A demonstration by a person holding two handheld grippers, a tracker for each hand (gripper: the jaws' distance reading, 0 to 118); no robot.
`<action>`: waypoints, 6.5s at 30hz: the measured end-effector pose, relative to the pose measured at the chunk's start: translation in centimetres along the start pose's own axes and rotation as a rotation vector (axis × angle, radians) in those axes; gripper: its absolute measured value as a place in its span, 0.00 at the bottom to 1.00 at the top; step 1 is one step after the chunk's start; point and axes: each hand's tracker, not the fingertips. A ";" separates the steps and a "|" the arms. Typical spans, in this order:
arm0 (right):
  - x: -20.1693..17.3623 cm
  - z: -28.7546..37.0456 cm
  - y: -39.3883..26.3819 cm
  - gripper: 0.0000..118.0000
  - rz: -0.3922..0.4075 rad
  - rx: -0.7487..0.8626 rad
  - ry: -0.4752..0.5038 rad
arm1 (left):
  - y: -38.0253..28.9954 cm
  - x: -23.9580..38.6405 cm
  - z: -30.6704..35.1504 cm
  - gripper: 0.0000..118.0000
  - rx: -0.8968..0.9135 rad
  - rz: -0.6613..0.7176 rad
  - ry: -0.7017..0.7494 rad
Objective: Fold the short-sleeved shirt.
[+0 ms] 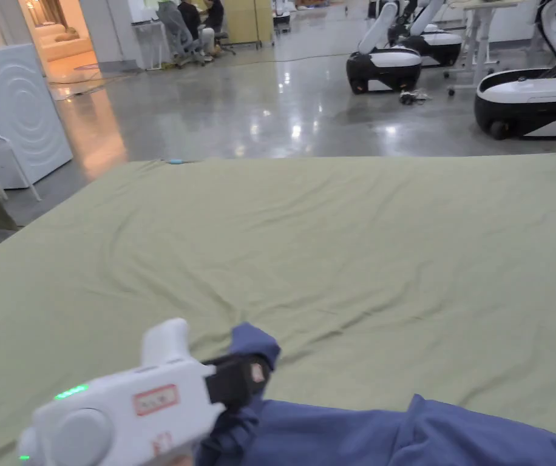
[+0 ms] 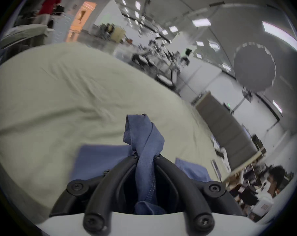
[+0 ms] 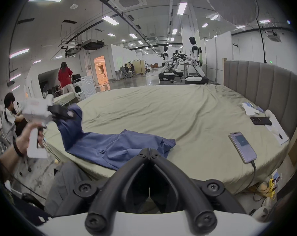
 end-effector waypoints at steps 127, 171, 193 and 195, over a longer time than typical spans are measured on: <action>-7.3 -25.4 -0.1 0.00 0.391 -0.618 0.158 | -5.5 -10.4 -8.7 0.68 -0.370 0.421 -0.240; 2.0 -11.3 2.8 0.00 -0.118 -0.250 0.238 | 15.3 -11.5 23.8 0.67 0.399 -0.253 0.498; 3.5 -1.7 6.6 0.00 0.066 0.269 0.003 | 3.0 10.1 21.7 0.11 0.631 -0.694 0.320; 3.4 -1.2 6.2 0.00 0.087 0.288 -0.018 | 1.1 10.8 22.0 0.03 0.646 -0.681 0.342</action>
